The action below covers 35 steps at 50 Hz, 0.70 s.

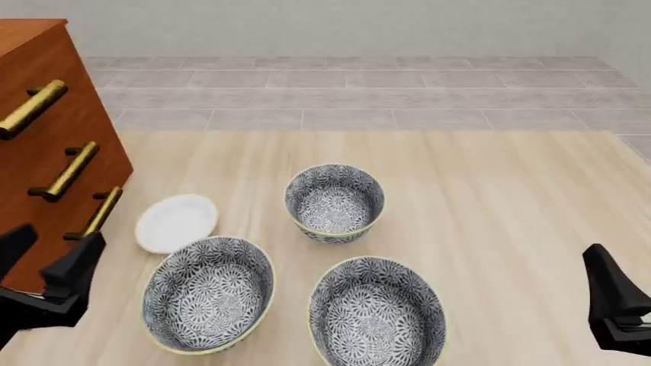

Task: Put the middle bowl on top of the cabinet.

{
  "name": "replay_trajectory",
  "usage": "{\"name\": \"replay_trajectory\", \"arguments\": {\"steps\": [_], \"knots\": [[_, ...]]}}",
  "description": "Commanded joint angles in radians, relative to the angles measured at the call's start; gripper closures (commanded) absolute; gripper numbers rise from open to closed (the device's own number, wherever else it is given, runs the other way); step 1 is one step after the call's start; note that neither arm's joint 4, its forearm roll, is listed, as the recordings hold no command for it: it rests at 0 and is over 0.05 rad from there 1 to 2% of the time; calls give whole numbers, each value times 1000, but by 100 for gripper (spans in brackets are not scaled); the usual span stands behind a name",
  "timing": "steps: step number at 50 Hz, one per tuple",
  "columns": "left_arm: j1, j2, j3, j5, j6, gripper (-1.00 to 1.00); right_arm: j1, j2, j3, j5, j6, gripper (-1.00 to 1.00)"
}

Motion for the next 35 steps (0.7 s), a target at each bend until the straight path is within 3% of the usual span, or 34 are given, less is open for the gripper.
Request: {"name": "replay_trajectory", "arguments": {"steps": [1, 35], "knots": [[-31, 81, -57, 36, -14, -100, 0, 1, 1, 0, -3, -100], [-41, 208, -173, 219, -62, -100, -4, 7, 0, -2, -2, -100]]}}
